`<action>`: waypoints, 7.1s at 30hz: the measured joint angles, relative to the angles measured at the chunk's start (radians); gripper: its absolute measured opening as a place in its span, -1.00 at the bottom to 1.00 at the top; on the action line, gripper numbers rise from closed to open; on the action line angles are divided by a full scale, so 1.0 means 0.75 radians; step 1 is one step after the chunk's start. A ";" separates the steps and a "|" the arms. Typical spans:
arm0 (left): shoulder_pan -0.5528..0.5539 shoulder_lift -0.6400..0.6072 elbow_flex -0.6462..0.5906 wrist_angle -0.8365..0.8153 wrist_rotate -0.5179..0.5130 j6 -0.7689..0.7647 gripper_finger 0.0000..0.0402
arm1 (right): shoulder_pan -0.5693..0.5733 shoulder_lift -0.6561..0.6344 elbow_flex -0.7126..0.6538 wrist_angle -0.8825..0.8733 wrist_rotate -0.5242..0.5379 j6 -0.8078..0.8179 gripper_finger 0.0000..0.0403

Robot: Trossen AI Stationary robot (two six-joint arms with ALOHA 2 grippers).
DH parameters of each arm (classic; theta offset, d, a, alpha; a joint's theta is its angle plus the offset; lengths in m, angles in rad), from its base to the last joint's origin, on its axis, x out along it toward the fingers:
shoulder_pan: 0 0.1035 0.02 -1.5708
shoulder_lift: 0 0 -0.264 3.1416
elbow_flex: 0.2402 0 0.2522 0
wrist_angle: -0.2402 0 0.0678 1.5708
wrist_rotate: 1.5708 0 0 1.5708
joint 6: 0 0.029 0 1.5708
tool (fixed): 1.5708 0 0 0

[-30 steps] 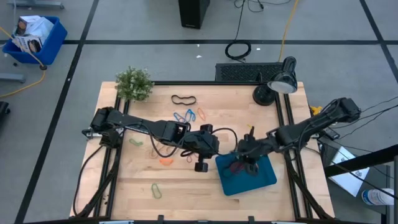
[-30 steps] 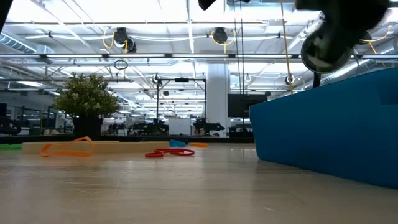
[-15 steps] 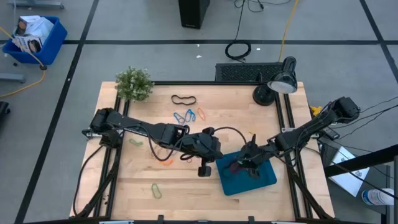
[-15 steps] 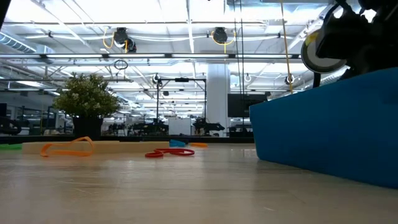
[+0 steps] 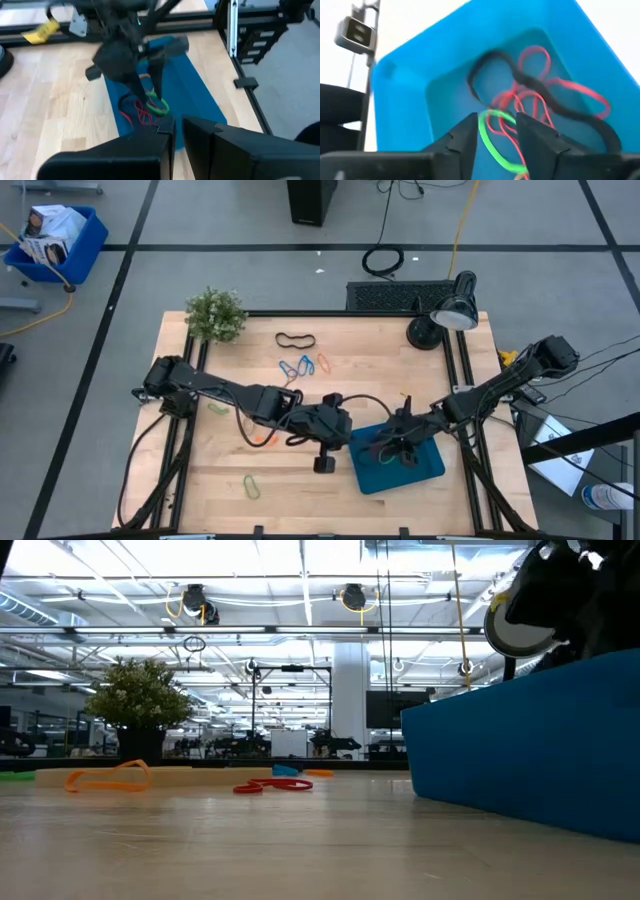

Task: Pick and place rubber bands into bin
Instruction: Put the green rubber band into the blue bin

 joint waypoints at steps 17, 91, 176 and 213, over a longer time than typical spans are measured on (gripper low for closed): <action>-0.036 -0.051 -0.002 -0.351 -0.061 -0.030 -0.80 | -0.086 -0.372 0.082 0.233 0.037 -0.348 -0.20; -0.170 -0.885 -1.124 -0.095 -0.009 -0.335 -0.38 | -0.504 -0.036 0.485 0.061 0.144 -0.722 -0.21; -0.399 -0.614 -0.964 0.037 0.026 -0.762 -0.97 | -0.500 -0.037 0.407 0.182 0.140 -0.732 -0.20; 0.026 -0.640 -0.897 0.811 -0.286 0.081 -0.96 | -0.374 -0.037 0.407 0.577 -0.301 -0.511 -0.20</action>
